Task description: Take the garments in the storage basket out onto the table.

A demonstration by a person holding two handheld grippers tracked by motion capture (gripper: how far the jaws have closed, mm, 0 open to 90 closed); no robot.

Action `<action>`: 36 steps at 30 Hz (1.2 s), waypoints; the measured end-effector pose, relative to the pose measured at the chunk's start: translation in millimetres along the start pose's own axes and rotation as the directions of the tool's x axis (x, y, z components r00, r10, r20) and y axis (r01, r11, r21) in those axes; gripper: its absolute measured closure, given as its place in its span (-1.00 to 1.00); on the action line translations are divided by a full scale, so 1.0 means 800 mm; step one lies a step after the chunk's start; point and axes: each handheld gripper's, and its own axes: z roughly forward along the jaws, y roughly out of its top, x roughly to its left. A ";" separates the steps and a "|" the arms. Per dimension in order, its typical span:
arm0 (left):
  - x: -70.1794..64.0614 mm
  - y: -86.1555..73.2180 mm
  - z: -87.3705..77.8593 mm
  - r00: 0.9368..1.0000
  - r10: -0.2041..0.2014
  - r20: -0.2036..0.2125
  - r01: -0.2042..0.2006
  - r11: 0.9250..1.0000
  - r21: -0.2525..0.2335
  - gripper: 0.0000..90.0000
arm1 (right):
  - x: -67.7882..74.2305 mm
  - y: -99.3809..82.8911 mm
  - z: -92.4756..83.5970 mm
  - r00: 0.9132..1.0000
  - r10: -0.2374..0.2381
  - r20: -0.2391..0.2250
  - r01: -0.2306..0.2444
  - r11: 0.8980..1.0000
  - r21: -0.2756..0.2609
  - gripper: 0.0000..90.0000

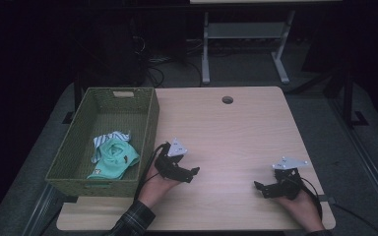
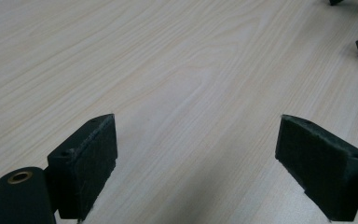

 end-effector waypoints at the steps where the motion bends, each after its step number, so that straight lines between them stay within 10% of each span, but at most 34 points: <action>1: -0.001 0.001 -0.001 1.000 -0.002 0.003 0.002 1.000 -0.001 -0.73 | 0.000 0.000 0.000 1.000 0.000 0.000 0.000 1.000 0.000 -0.98; 36: 0.005 0.020 -0.016 1.000 0.008 0.019 -0.008 1.000 -0.014 -0.72 | 0.000 0.000 0.000 1.000 0.002 0.002 -0.002 1.000 0.000 -0.98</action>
